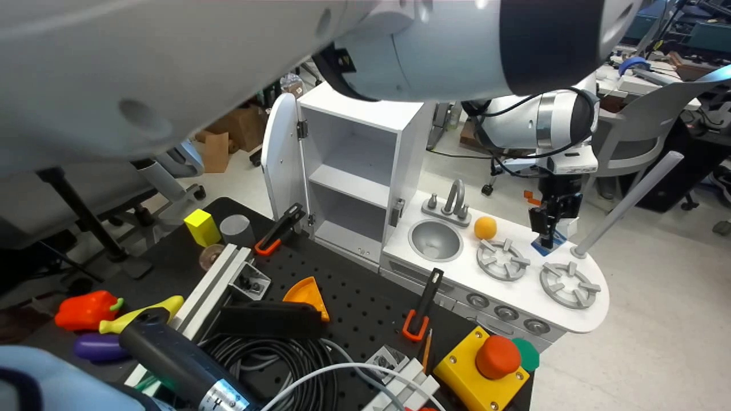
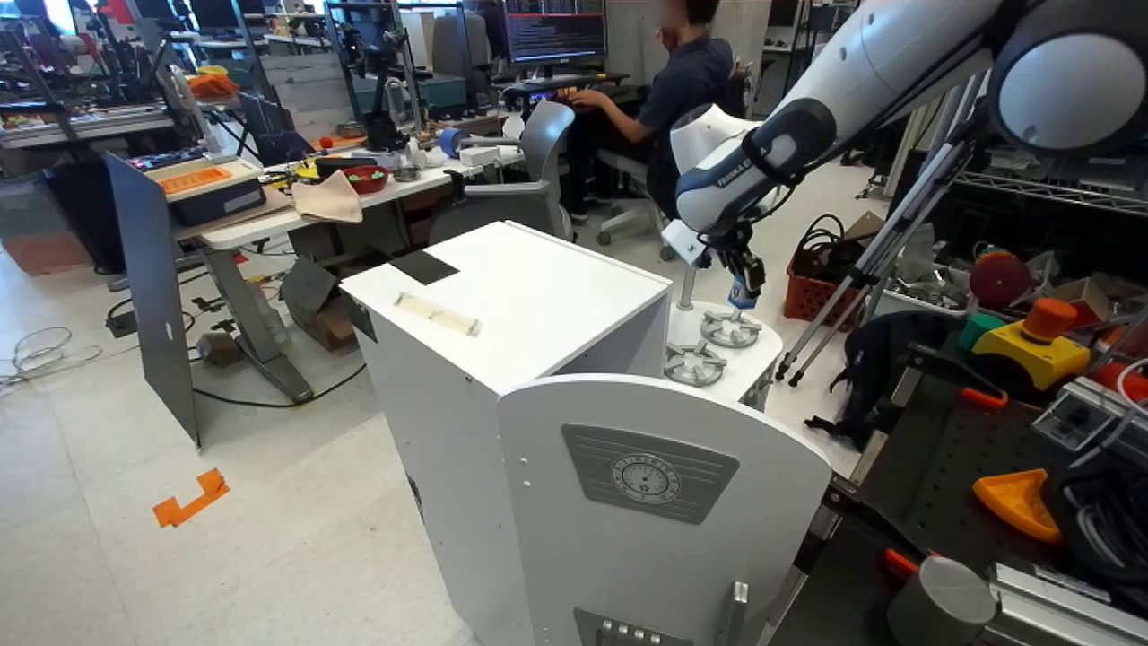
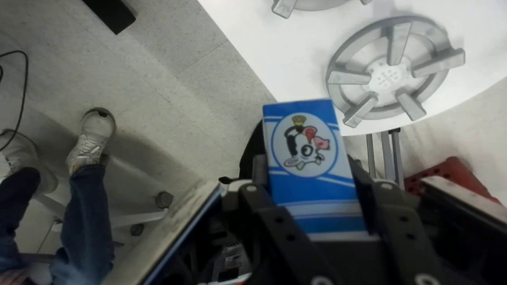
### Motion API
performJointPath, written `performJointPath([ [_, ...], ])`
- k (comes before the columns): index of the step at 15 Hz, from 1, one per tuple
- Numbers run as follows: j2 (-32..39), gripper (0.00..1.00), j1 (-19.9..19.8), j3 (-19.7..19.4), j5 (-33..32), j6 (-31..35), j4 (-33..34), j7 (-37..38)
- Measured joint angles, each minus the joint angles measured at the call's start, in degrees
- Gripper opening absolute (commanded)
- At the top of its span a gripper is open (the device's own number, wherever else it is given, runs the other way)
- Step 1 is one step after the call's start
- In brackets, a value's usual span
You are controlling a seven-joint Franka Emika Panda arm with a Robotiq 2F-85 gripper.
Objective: Pick the blue carton and drop it on the counter
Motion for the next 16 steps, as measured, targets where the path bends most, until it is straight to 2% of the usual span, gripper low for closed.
performJointPath([
  [4,6.0,0.21,0.2,-3.2,-0.4,-4.7,10.1,9.5],
  [7,6.1,0.21,0.6,-2.6,-4.1,-6.6,11.0,14.7],
  [12,6.0,0.21,0.4,0.6,-6.2,-8.7,10.3,17.7],
  [16,5.9,0.21,-2.4,7.7,-2.5,-8.1,10.4,14.4],
])
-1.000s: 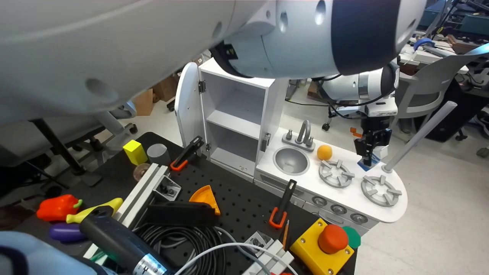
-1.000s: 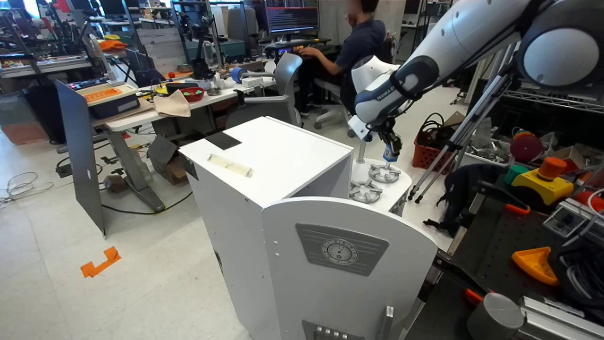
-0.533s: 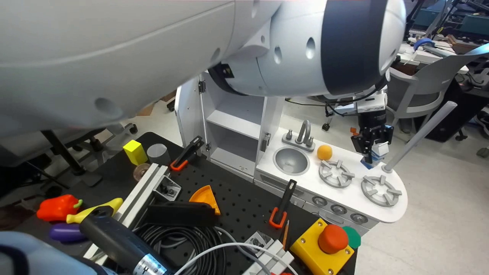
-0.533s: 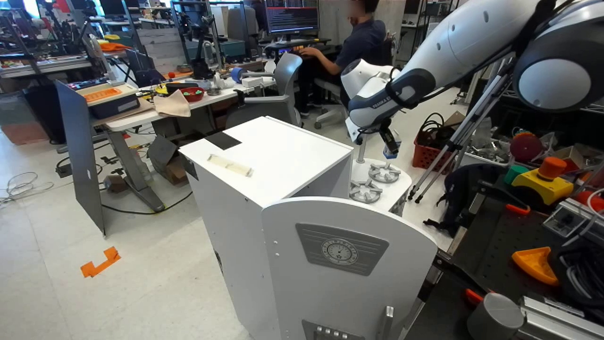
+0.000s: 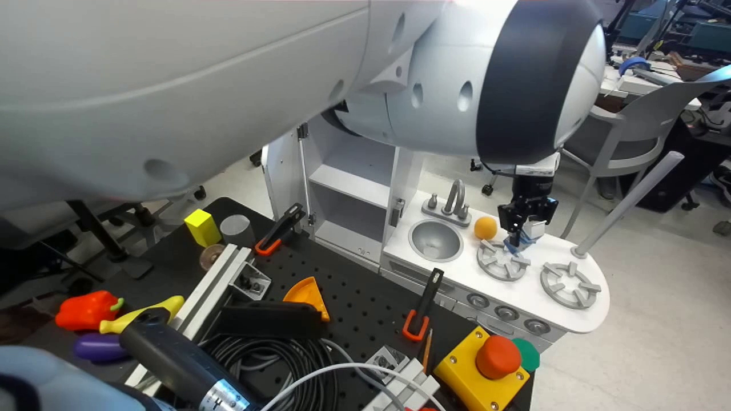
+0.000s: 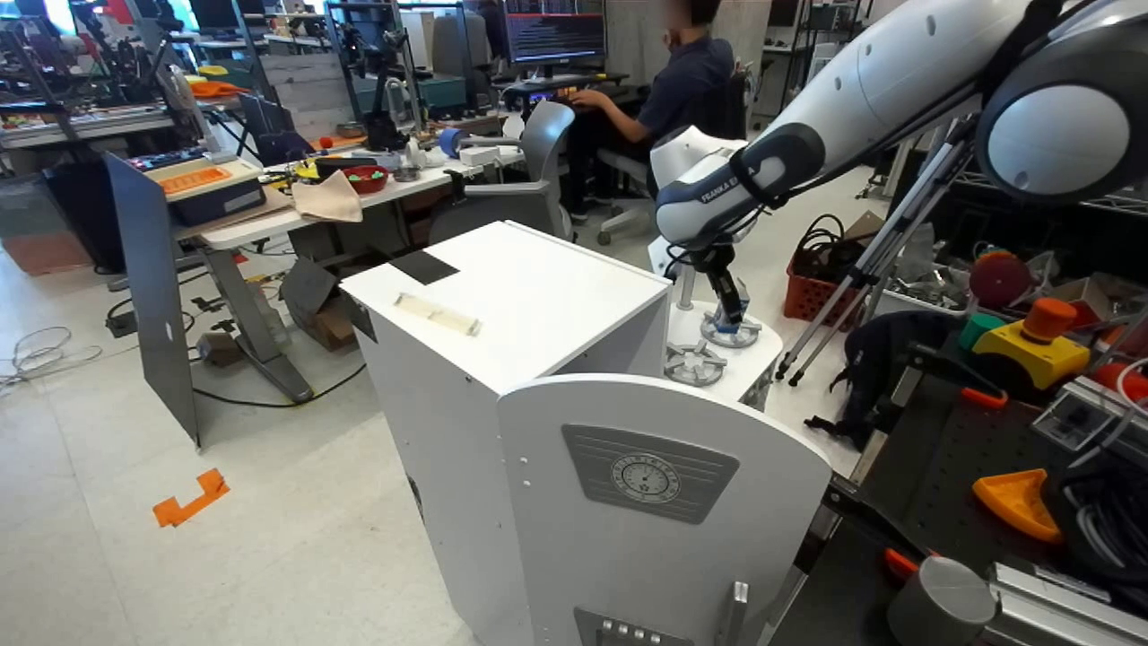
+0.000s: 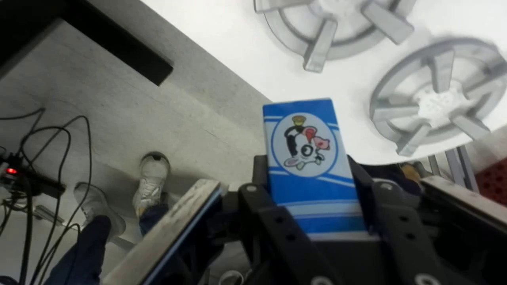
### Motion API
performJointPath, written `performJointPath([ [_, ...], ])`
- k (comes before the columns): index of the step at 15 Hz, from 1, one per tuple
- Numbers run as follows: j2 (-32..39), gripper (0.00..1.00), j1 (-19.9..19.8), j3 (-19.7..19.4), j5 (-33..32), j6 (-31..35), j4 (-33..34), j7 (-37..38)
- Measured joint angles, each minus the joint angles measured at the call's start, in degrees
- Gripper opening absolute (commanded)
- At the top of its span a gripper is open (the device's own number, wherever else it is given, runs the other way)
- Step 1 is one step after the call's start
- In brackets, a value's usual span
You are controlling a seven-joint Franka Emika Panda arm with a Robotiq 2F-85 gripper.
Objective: Pick the blue carton and drop it on the counter
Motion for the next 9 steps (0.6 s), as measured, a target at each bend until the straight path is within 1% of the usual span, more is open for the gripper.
performJointPath([
  [2,-0.2,0.21,-1.0,2.8,2.4,0.9,0.7,-1.9],
  [4,-0.4,0.21,-1.5,4.5,3.7,1.8,1.3,-3.5],
  [6,-0.5,0.21,-1.6,5.3,4.4,2.4,1.6,-4.3],
  [9,-0.6,0.21,-1.4,5.5,4.4,2.2,1.6,-4.4],
])
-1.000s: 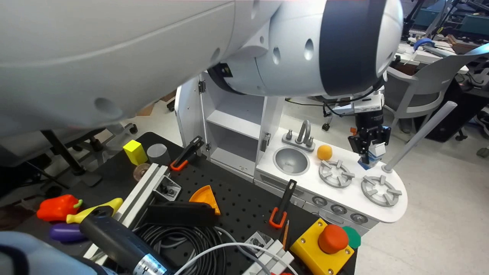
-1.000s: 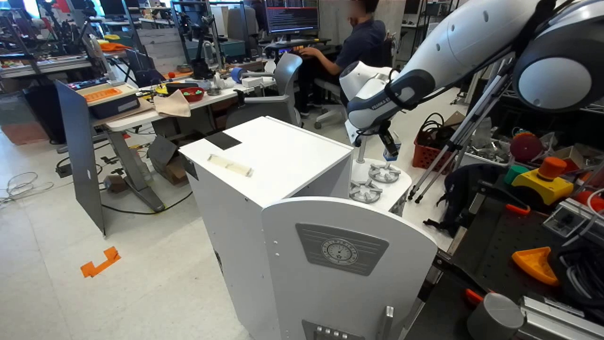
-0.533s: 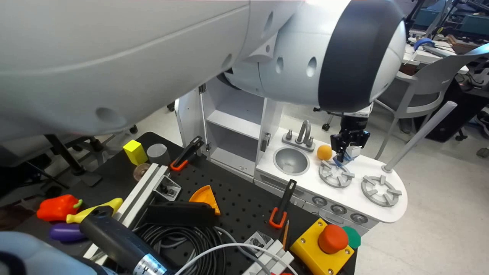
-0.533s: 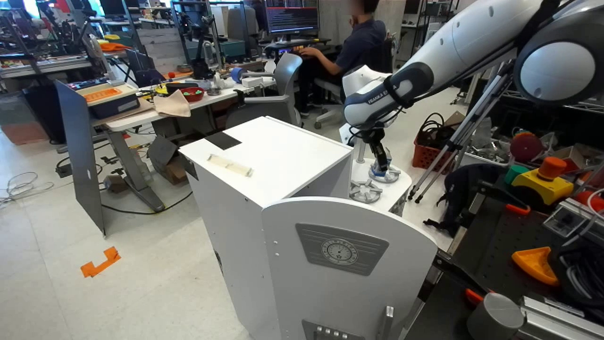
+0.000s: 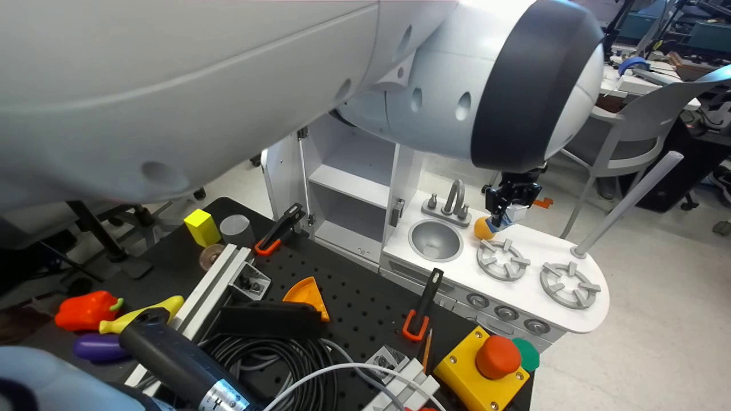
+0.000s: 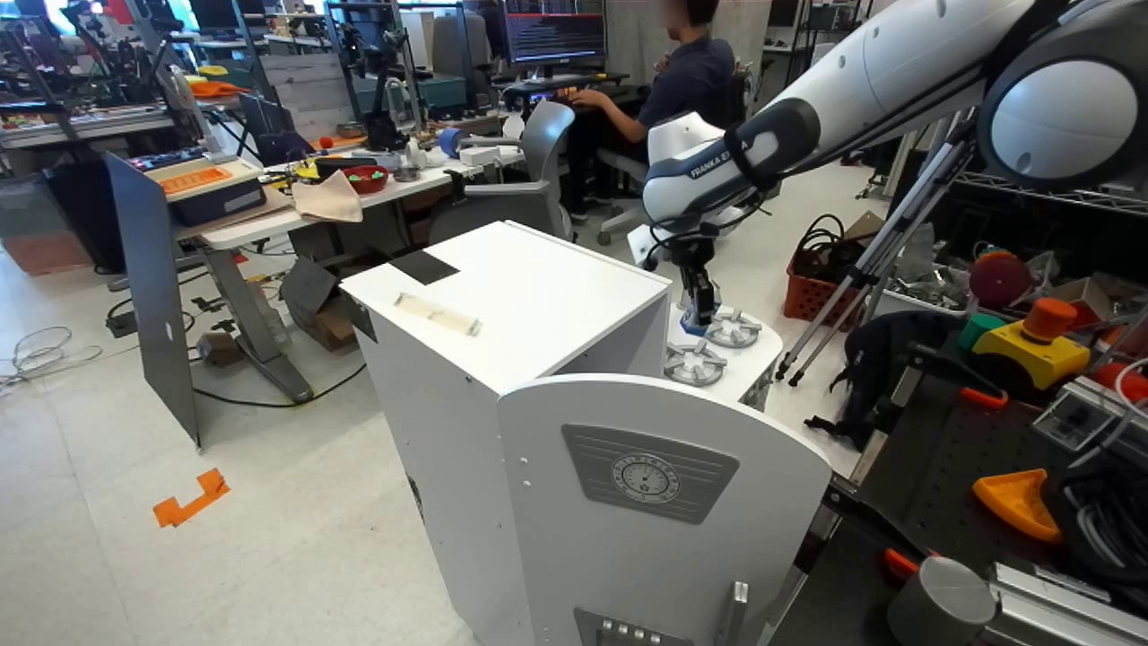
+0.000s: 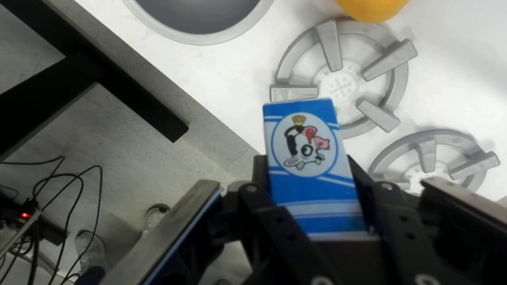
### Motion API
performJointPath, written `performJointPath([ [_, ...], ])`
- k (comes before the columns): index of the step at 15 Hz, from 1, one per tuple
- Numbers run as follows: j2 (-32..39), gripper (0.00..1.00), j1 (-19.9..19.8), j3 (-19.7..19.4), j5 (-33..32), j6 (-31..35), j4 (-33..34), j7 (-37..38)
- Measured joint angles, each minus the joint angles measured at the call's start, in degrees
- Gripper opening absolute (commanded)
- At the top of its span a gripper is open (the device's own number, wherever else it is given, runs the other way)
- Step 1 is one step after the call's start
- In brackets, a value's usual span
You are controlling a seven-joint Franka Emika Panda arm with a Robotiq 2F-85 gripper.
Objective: Pick the blue carton and drop it on the counter
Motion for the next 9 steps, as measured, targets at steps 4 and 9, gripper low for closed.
performJointPath([
  [4,0.0,0.21,0.0,-0.3,0.0,-1.6,-0.2,0.7],
  [9,0.0,0.21,0.5,-0.4,0.0,-3.0,-0.2,2.2],
])
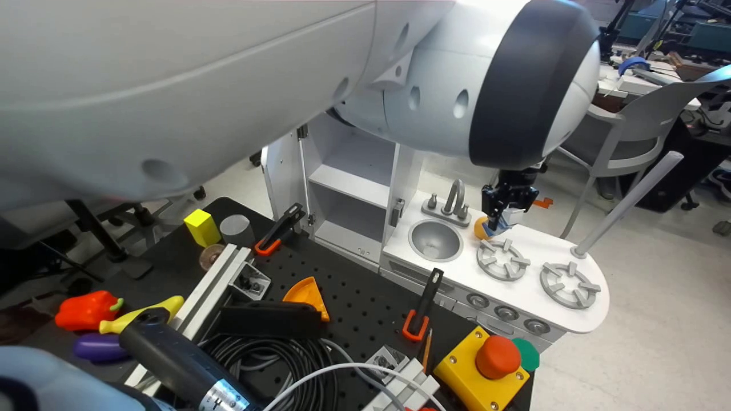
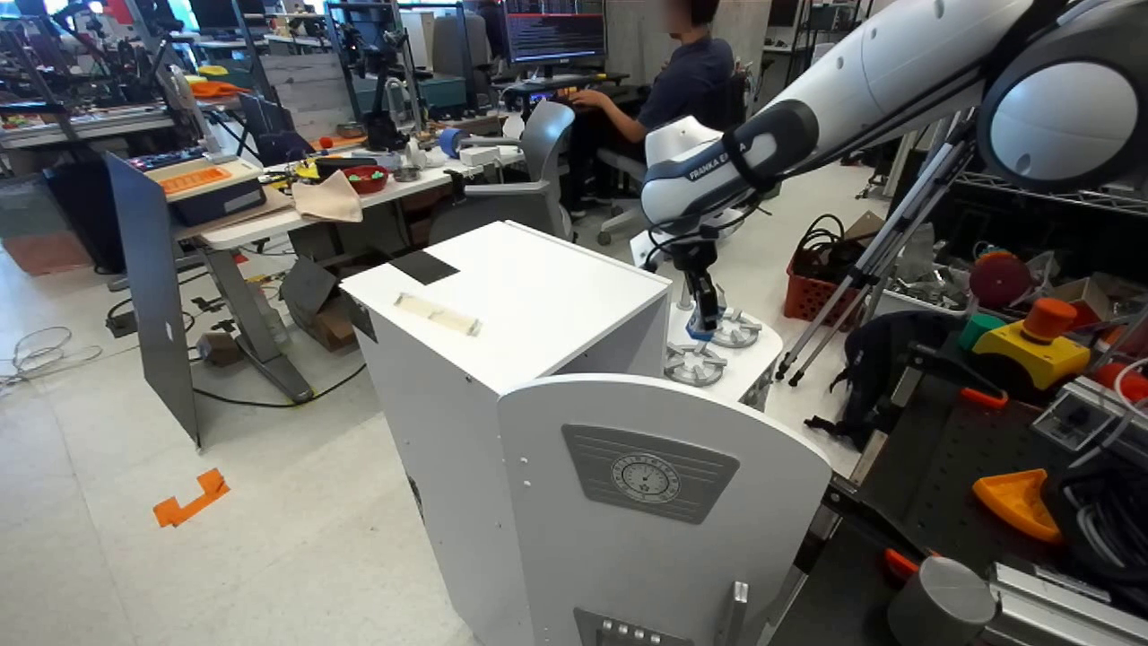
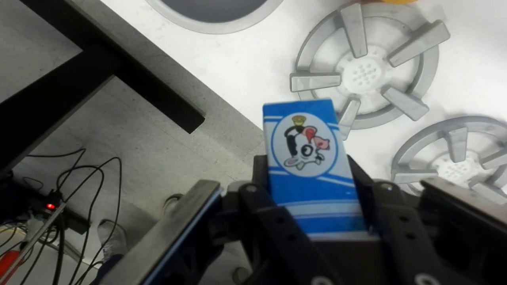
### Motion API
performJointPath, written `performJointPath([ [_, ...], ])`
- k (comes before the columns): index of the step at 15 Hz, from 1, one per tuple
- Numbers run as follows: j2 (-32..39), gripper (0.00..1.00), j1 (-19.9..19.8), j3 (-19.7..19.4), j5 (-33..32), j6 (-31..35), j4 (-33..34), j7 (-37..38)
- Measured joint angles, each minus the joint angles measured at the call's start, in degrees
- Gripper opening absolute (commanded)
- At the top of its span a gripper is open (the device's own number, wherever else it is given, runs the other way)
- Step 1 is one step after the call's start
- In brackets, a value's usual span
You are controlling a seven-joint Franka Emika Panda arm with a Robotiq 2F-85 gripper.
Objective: Pick the blue carton and drop it on the counter
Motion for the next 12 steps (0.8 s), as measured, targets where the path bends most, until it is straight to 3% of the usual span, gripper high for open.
performJointPath([
  [7,0.0,0.21,0.8,0.0,0.0,0.0,0.8,0.9],
  [8,0.0,0.71,0.8,0.0,0.0,0.0,0.9,0.9],
  [9,0.0,0.73,0.8,0.0,0.0,0.0,1.1,0.9],
  [12,0.0,0.94,0.8,0.0,0.0,0.0,1.4,0.9],
])
